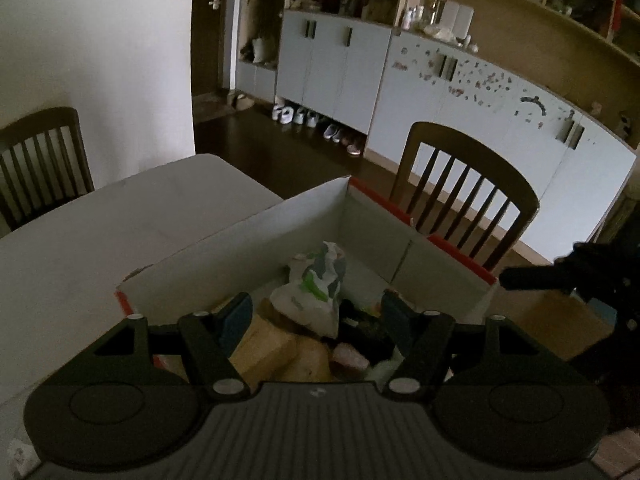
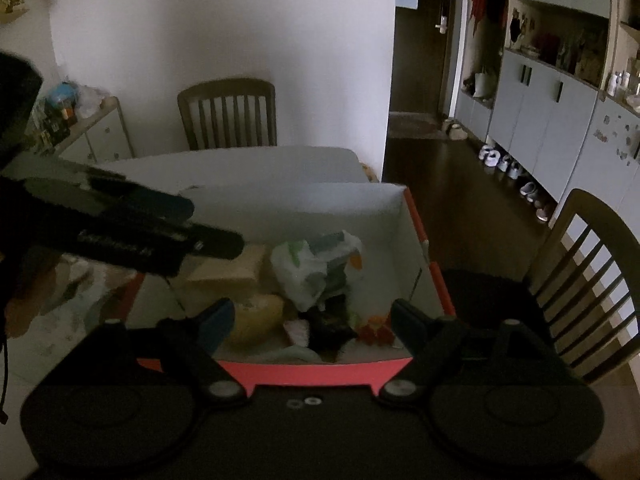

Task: Organize objects
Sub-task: 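Lower the bag into the box and open the left tool, then move both tools back over the table toward the cotton swabs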

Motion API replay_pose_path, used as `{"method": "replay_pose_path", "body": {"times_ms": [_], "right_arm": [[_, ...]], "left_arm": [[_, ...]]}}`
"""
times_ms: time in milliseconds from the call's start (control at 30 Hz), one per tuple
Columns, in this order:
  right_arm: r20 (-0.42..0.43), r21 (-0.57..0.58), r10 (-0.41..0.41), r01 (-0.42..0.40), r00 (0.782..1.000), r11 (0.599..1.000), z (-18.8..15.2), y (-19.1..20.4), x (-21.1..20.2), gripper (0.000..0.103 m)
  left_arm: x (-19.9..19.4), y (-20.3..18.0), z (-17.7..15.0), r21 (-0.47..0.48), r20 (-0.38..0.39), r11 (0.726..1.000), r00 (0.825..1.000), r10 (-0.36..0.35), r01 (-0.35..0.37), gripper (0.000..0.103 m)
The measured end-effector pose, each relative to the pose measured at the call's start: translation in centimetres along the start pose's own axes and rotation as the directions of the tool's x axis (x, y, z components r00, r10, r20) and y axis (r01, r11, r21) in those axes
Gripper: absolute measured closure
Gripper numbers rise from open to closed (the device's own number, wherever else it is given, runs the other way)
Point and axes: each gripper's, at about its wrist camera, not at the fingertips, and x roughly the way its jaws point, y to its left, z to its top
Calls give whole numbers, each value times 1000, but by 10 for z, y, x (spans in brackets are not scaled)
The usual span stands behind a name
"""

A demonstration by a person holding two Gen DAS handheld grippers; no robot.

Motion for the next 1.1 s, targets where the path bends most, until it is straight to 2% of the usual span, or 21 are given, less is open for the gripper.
{"method": "replay_pose_path", "body": {"times_ms": [67, 133, 167, 433, 733, 833, 1100], "right_arm": [[8, 8, -1, 1, 1000, 1000, -1, 6, -4, 18], [15, 15, 0, -1, 1000, 1000, -1, 13, -6, 18], [17, 19, 3, -3, 1000, 1000, -1, 17, -6, 18], [22, 40, 5, -6, 1000, 999, -5, 55, -11, 17], [14, 56, 16, -16, 1000, 998, -10, 102, -9, 17], [1, 52, 24, -24, 1000, 998, -10, 118, -4, 17], [-34, 25, 41, -41, 999, 999, -11, 164, 12, 17]], "left_arm": [[-12, 2, -6, 11, 13, 1000, 1000, -5, 5, 31], [-24, 4, -12, 18, 27, 1000, 1000, -8, 8, 22], [-29, 6, -15, 17, 35, 1000, 999, -10, 9, 20], [-64, 31, -45, -37, 23, 999, 999, -32, 33, 20], [-99, 66, -81, -75, 49, 997, 999, 5, -1, 13], [-107, 80, -94, -89, 57, 996, 998, 37, -32, 0], [-124, 126, -127, -155, 39, 982, 992, 117, -110, 0]]}}
